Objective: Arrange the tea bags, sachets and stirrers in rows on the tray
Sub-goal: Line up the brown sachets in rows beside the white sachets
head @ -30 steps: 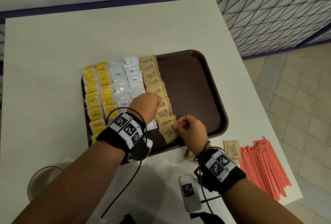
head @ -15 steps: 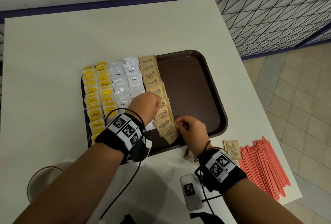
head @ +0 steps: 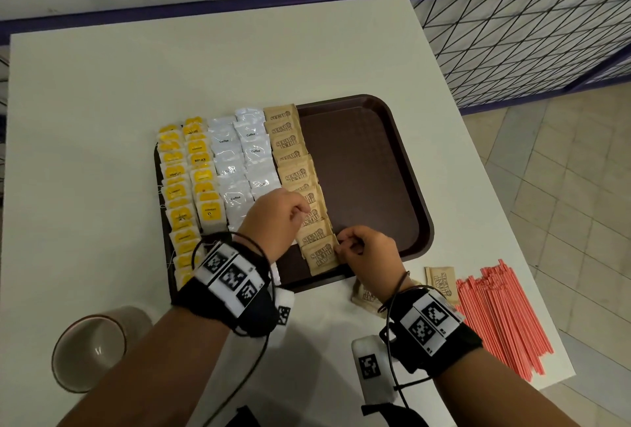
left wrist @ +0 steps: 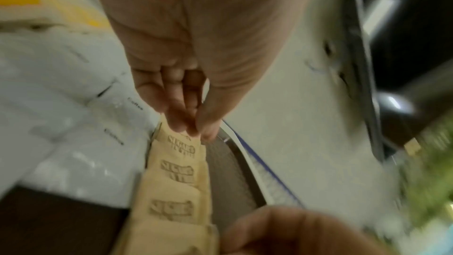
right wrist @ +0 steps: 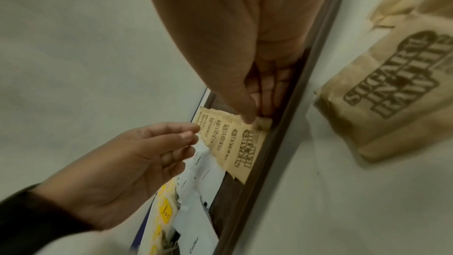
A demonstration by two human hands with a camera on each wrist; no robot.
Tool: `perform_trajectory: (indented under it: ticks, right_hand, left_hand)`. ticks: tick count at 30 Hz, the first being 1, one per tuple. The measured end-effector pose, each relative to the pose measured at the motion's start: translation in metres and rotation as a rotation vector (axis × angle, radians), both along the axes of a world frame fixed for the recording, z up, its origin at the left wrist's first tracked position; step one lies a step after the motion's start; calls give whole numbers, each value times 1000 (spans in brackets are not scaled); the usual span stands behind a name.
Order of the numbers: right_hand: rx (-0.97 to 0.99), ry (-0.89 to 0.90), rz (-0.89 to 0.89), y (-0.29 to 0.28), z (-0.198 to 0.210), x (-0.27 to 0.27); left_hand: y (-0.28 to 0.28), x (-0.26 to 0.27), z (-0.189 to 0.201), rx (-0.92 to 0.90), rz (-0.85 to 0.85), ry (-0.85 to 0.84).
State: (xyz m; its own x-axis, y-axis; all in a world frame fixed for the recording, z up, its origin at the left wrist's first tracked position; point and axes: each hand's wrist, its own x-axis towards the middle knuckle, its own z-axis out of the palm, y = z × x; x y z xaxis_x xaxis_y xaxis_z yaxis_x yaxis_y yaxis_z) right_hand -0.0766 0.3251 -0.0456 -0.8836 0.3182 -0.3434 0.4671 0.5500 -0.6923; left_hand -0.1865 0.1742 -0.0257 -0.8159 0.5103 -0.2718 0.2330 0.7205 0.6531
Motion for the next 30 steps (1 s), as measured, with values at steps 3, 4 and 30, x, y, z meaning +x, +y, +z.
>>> perform_trajectory:
  ticks: [3,4,30]
  right_hand:
    - [36,6,13,5,5,0]
    - [35,16,13,7,7,0]
    - [96,48,71,3,-1,1]
  left_hand:
    - [-15,24,5,166,238,-183]
    - [-19,33,5,195,272,-259]
    - [-2,97,-8,281,344,-367]
